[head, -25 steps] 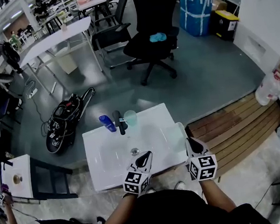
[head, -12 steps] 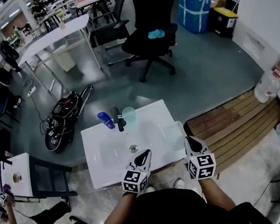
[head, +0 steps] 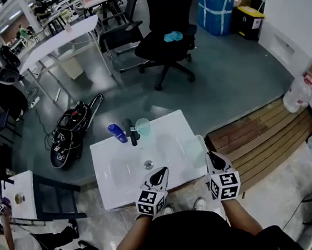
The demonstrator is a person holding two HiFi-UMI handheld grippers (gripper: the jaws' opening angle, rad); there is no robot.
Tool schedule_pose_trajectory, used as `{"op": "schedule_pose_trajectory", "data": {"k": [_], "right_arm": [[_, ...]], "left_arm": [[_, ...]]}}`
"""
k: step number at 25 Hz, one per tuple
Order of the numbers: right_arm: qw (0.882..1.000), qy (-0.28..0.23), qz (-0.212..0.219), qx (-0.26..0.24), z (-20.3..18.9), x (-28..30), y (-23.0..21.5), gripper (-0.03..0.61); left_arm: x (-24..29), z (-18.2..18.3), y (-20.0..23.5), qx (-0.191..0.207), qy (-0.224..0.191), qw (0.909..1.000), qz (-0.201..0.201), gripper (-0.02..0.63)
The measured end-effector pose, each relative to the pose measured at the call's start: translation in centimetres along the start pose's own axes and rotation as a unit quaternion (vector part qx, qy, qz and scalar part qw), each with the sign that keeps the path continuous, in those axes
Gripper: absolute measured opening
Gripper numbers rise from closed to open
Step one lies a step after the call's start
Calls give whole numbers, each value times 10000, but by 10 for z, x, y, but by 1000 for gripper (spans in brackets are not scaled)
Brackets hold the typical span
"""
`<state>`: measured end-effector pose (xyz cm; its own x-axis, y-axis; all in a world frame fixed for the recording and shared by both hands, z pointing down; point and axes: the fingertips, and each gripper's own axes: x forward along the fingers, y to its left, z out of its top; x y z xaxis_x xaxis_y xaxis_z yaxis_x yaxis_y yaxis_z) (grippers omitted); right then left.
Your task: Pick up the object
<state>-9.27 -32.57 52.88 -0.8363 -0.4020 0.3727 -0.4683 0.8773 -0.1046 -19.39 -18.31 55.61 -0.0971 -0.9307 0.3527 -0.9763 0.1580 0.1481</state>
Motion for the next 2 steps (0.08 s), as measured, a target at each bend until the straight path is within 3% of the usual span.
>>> {"op": "schedule_pose_trajectory", "data": {"k": [2], "right_arm": [[10000,5,-3,4,-2,0,0,34]], "left_arm": [[1,0,-1,7,18,10000,-12,14]]}}
